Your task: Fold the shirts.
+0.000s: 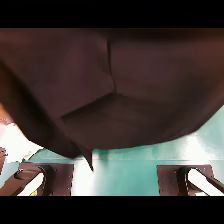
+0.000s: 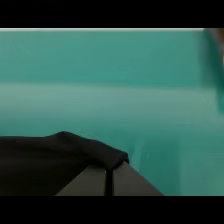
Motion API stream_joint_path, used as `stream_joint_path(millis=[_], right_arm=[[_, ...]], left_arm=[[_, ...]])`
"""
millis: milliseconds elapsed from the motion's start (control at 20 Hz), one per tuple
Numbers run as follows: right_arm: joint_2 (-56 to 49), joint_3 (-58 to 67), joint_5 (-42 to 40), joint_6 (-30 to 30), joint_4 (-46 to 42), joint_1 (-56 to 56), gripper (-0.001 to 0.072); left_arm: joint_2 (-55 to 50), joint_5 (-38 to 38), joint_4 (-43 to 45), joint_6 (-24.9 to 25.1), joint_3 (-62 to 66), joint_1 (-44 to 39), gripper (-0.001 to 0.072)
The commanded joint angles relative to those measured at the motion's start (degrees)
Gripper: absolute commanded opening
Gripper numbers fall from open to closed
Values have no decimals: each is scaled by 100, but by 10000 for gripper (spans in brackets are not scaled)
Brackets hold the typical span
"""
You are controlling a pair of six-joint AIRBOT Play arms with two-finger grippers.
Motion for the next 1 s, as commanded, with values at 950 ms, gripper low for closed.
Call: stream_joint_path(millis=[950], right_arm=[[-4000,278,9,-116,-1182,1259,14]], left_arm=[[-4247,719,-444,1508,-809,675,24]])
